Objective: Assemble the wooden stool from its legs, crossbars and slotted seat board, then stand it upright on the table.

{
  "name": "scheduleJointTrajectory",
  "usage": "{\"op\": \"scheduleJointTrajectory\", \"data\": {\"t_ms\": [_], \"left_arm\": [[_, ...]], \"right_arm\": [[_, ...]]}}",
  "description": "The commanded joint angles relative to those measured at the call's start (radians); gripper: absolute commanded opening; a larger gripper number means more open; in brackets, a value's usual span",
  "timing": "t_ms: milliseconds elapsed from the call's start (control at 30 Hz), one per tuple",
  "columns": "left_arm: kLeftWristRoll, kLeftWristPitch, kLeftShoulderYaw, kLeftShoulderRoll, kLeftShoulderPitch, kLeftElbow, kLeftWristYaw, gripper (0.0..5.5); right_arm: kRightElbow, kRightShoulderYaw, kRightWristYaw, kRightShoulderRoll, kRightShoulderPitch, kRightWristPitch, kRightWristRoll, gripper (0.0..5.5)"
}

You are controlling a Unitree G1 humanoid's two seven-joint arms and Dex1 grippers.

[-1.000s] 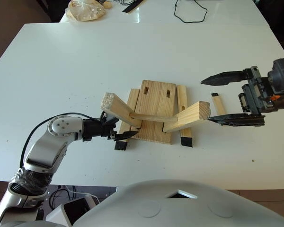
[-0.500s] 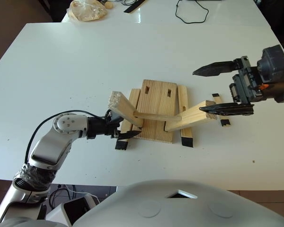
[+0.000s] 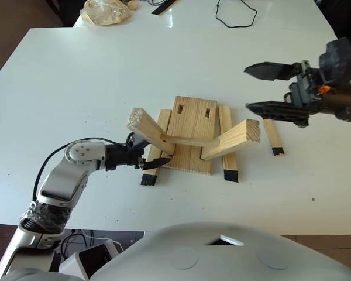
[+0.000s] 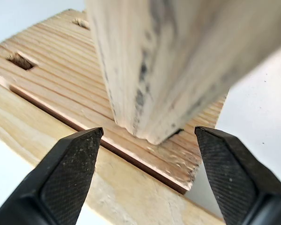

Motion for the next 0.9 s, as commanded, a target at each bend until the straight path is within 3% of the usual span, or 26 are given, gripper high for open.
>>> {"op": "scheduleJointTrajectory", "data": {"t_ms": [33, 167, 400, 633, 900], "left_arm": [[0.008, -0.008, 0.02, 0.012, 0.02, -0.001, 0.008, 3.64], [0.022, -0.018, 0.024, 0.023, 0.041, -0.005, 0.005, 3.64], [0.047, -0.031, -0.009, 0.01, 0.03, 0.005, -0.004, 3.64], [0.068, -0.043, -0.026, 0.006, 0.022, 0.02, 0.002, 3.64], [0.063, -0.04, -0.015, 0.003, 0.043, 0.008, 0.017, 3.64]], "right_arm": [[0.029, -0.033, 0.04, -0.061, 0.047, -0.002, -0.073, 4.06], [0.019, 0.092, 0.09, -0.102, 0.144, -0.144, -0.334, 4.06], [0.109, 0.281, -0.097, 0.087, 0.098, -0.201, -0.588, 4.06], [0.281, 0.408, -0.179, 0.149, 0.121, -0.336, -0.829, 4.06], [0.376, 0.429, -0.176, 0.123, 0.155, -0.468, -0.957, 4.06]]}}
